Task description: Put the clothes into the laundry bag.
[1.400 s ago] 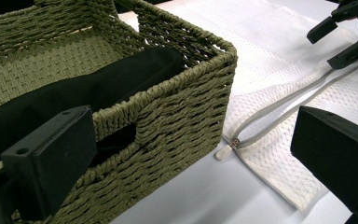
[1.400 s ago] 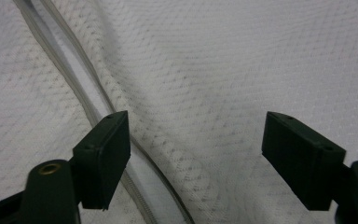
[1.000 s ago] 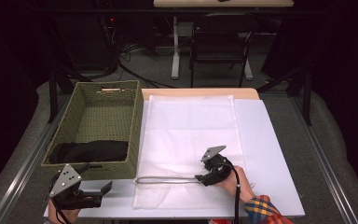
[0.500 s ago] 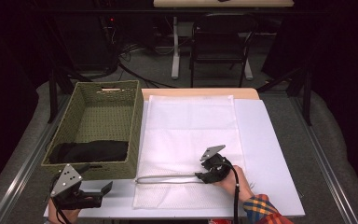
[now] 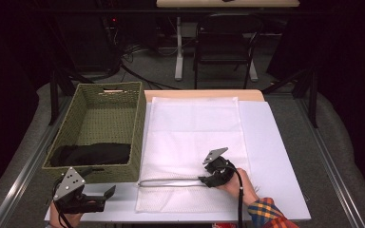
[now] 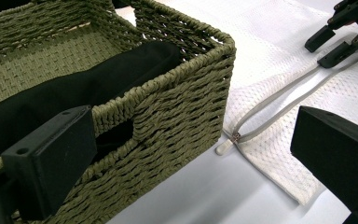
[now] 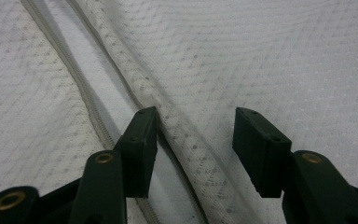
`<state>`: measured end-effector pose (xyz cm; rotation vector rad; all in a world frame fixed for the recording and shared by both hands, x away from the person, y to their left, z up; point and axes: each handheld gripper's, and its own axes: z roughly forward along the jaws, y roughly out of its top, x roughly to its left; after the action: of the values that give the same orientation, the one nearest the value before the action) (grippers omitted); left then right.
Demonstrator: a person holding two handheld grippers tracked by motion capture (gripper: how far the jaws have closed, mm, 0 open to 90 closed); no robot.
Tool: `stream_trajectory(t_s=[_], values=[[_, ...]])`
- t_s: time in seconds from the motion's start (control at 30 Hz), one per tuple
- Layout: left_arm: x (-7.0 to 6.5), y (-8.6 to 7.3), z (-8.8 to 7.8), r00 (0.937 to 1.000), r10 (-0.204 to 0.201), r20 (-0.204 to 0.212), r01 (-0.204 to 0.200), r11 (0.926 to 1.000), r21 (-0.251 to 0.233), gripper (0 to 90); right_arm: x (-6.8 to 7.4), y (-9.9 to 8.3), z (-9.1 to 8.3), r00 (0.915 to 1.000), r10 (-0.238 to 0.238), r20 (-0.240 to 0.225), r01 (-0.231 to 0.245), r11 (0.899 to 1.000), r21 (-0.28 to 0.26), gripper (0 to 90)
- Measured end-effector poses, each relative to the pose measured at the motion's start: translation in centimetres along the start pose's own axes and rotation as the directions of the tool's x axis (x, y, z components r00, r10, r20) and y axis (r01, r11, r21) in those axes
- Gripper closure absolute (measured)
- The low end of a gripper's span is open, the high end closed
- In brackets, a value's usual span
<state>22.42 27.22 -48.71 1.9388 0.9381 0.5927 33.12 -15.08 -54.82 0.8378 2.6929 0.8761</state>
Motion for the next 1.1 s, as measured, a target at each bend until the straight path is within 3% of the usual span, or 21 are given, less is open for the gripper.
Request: stream_trajectory(t_s=[0.17,0.23,0.33,0.73,1.1], values=[[-0.08,0.01,0.15,1.0000,-0.001,0.002,0.001,1.0000,0.005,0.1,0.07,-0.10,-0.01,0.9999,0.007,0.014,-0.007,1.000,-0.010,56.1],[-0.14,0.03,0.25,1.0000,0.004,0.000,-0.004,1.0000,0.006,0.1,0.52,-0.02,-0.02,0.9996,-0.026,0.016,0.026,1.000,-0.010,66.8],[-0.27,0.07,0.33,0.9999,0.015,0.004,-0.015,0.9998,0.013,0.2,0.82,0.04,-0.02,0.9992,-0.038,0.010,0.038,0.999,-0.009,72.9],[-0.49,0.19,0.67,0.9996,0.025,0.010,-0.025,0.9995,0.022,0.2,0.26,-0.20,0.09,1.0000,0.001,-0.003,-0.001,0.999,-0.040,85.0],[-0.41,0.15,0.65,0.9996,0.027,0.009,-0.027,0.9993,0.024,0.2,0.03,-0.32,0.12,0.9997,0.022,-0.009,-0.023,0.998,-0.051,87.9]])
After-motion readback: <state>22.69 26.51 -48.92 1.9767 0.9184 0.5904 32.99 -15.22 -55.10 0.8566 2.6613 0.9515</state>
